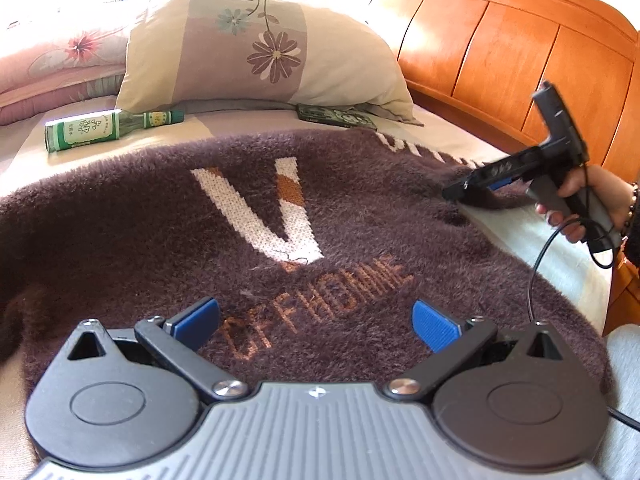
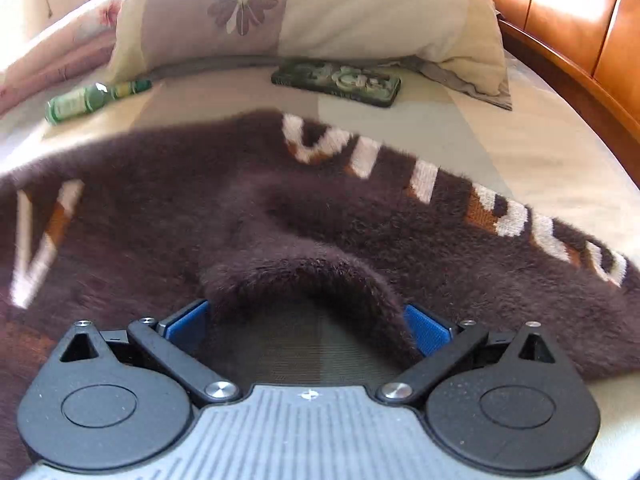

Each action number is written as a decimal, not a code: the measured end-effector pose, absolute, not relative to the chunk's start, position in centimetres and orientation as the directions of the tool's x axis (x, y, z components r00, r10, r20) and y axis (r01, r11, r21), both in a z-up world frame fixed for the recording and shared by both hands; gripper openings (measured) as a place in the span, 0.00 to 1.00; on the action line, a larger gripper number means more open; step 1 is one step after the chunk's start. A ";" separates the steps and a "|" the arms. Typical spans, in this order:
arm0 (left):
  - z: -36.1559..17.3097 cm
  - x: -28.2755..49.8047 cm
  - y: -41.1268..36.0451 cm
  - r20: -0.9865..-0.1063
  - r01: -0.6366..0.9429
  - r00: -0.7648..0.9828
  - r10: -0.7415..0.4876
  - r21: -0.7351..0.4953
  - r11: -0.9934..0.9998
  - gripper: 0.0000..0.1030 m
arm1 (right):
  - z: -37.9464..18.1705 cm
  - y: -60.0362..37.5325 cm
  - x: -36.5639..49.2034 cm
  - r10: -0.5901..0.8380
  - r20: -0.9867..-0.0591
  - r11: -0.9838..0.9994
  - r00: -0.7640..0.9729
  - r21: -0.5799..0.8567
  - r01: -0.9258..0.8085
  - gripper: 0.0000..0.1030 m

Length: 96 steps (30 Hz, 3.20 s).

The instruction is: Fold clothes

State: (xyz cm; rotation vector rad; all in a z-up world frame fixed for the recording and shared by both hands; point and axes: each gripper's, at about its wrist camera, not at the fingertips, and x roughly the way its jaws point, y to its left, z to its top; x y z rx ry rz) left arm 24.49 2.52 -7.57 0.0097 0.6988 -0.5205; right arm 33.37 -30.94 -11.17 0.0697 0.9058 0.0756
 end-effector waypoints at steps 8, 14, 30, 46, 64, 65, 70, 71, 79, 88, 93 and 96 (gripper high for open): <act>-8.1 24.4 1.8 -0.630 0.470 0.634 -0.448 -0.145 0.871 0.99 | -10.7 -37.8 36.4 -0.078 -0.821 0.888 0.566 0.202 0.414 1.00; -8.7 24.8 1.7 -0.652 0.463 0.626 -0.429 -0.132 0.877 0.99 | -13.7 -39.6 37.6 -0.187 -0.853 0.936 0.487 -0.004 0.353 1.00; -9.2 25.3 2.1 -0.658 0.452 0.616 -0.433 -0.154 0.878 0.99 | -7.4 -38.0 36.6 0.005 -0.806 0.961 0.592 0.167 0.220 1.00; -8.9 24.7 1.9 -0.643 0.470 0.616 -0.455 -0.163 0.867 0.99 | -10.0 -38.5 35.0 -0.145 -0.850 0.974 0.506 -0.033 0.222 1.00; -8.4 25.2 3.1 -0.631 0.448 0.639 -0.439 -0.158 0.880 0.99 | -11.0 -43.7 42.1 -0.253 -0.825 0.863 0.505 0.043 0.503 1.00; -8.2 25.2 3.3 -0.628 0.441 0.646 -0.434 -0.157 0.883 0.99 | -10.5 -42.3 41.7 -0.207 -0.821 0.886 0.532 0.074 0.459 1.00; -7.8 25.3 3.9 -0.619 0.422 0.659 -0.427 -0.166 0.891 0.99 | -9.5 -33.3 38.8 0.057 -0.799 0.981 0.599 0.157 0.117 1.00; -7.7 25.3 3.9 -0.618 0.424 0.661 -0.426 -0.162 0.891 0.99 | -9.7 -32.0 38.5 0.075 -0.795 0.985 0.602 0.153 0.080 1.00; -7.3 24.8 3.7 -0.627 0.453 0.647 -0.434 -0.142 0.880 0.99 | -12.1 -36.3 35.6 0.164 -0.753 0.961 0.637 0.269 0.070 1.00; -7.4 24.6 3.7 -0.608 0.459 0.659 -0.443 -0.143 0.877 0.99 | -9.7 -49.2 31.9 -0.007 -0.660 0.810 0.751 0.437 0.391 1.00; -8.2 25.1 3.1 -0.618 0.474 0.641 -0.456 -0.149 0.868 0.99 | -10.0 -52.6 34.0 -0.070 -0.635 0.785 0.770 0.441 0.436 1.00; -8.9 25.7 3.0 -0.638 0.466 0.623 -0.451 -0.160 0.870 0.99 | -11.3 -54.4 35.6 -0.089 -0.658 0.785 0.748 0.416 0.459 1.00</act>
